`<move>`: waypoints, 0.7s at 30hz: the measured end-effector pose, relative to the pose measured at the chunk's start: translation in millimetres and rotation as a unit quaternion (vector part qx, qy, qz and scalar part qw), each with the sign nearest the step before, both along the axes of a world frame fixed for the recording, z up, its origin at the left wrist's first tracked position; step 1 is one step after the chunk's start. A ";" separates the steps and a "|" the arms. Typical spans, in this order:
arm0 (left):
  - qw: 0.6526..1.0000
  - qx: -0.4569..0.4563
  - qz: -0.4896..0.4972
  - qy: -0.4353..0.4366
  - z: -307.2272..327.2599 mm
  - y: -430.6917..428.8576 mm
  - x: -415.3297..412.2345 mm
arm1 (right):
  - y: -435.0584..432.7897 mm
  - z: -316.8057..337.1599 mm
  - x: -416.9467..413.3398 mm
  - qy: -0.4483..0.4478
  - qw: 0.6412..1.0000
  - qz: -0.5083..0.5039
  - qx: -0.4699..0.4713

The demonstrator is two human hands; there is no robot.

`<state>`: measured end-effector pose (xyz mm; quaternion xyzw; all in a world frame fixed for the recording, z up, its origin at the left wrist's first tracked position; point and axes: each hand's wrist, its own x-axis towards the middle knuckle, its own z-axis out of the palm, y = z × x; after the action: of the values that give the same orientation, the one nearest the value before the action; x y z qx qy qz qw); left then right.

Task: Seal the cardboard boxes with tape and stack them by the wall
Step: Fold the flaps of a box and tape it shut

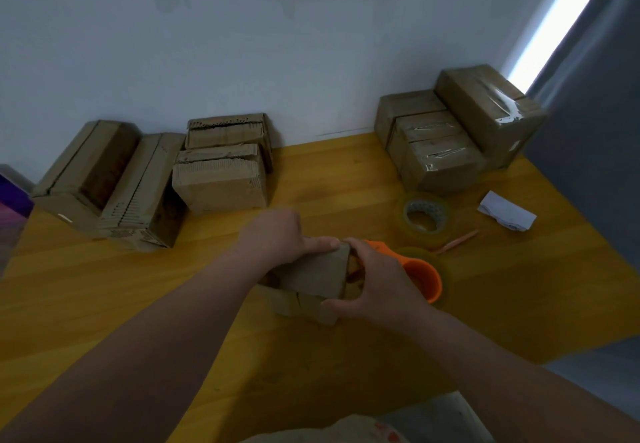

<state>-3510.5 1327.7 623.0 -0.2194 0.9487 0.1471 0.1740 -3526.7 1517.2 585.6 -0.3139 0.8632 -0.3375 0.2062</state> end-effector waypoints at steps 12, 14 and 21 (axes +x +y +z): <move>0.862 0.396 0.253 0.191 4.0 -48.8 -8.2 | -38.7 22.5 -54.5 0.143 0.989 0.014 -0.022; 0.851 0.411 0.276 0.174 -4.2 -47.6 -15.8 | -46.8 13.2 -61.9 0.177 0.983 0.036 0.017; 0.845 0.412 0.294 0.171 -49.6 -54.1 -50.4 | -61.0 -13.9 -83.8 0.143 0.976 0.101 0.128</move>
<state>-3560.9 1273.6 573.3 -0.3675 0.7064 0.6041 0.0320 -3610.5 1456.2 571.7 -0.4155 0.8836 -0.1528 0.1524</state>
